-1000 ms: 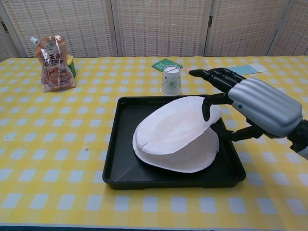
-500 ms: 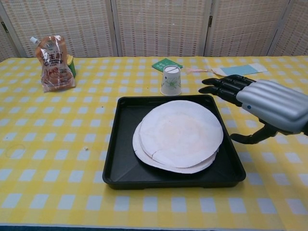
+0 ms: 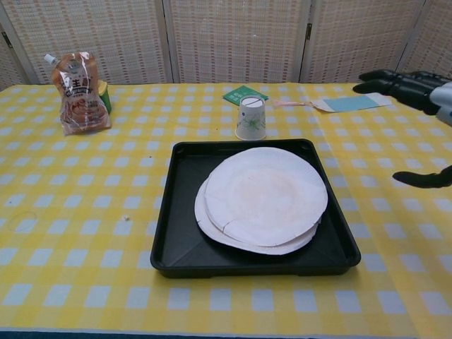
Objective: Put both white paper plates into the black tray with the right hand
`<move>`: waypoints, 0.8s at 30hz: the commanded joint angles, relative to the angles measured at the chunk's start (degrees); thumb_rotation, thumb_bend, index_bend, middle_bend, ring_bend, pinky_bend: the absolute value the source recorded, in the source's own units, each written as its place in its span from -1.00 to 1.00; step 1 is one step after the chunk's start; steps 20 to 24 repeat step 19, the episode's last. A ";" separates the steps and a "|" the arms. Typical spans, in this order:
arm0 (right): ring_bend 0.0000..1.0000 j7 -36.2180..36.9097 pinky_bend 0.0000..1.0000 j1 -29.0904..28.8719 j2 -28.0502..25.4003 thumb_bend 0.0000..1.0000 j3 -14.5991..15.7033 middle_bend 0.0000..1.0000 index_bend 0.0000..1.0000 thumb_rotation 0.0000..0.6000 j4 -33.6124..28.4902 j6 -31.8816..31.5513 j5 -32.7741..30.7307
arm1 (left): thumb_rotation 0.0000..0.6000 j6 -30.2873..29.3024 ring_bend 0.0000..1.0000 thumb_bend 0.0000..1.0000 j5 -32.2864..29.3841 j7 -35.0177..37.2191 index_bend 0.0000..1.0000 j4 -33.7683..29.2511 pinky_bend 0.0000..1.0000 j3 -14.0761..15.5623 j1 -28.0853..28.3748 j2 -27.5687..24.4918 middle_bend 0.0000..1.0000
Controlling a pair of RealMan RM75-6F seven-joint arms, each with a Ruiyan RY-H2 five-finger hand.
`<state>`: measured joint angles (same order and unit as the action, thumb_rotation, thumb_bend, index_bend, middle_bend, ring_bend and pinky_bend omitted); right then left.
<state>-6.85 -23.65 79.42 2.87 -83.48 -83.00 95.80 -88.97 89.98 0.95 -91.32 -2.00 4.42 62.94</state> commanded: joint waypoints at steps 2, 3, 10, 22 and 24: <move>-1.00 -1.78 -1.00 9.48 -6.58 -0.43 1.83 -1.00 -1.00 1.00 -3.42 -9.73 -1.04 | 1.00 0.81 -1.00 -0.16 0.16 -1.37 -1.00 -0.57 -1.00 0.41 0.37 0.13 -1.00; -1.00 -2.50 -1.00 11.23 -8.18 -0.43 2.44 -1.00 -1.00 1.00 -4.83 -10.53 -2.12 | 1.00 0.94 -1.00 -0.16 0.26 -1.73 -1.00 -0.69 -1.00 0.54 0.39 0.18 -1.00; -1.00 2.73 -1.00 19.47 -13.71 -0.43 3.83 -1.00 -1.00 1.00 -7.42 -14.46 -7.98 | 1.00 1.30 -1.00 -0.16 0.95 -4.43 -1.00 -1.84 -1.00 1.41 0.20 0.47 -1.00; -1.00 6.28 -1.00 21.42 -15.80 -0.43 2.57 -1.00 -1.00 1.00 -6.38 -14.64 -6.64 | 1.00 3.16 -1.00 -0.16 2.16 -8.81 -1.00 -3.02 -1.00 2.77 0.66 1.28 -1.00; -1.00 6.28 -1.00 21.42 -15.80 -0.43 2.57 -1.00 -1.00 1.00 -6.38 -14.64 -6.64 | 1.00 3.16 -1.00 -0.16 2.16 -8.81 -1.00 -3.02 -1.00 2.77 0.66 1.28 -1.00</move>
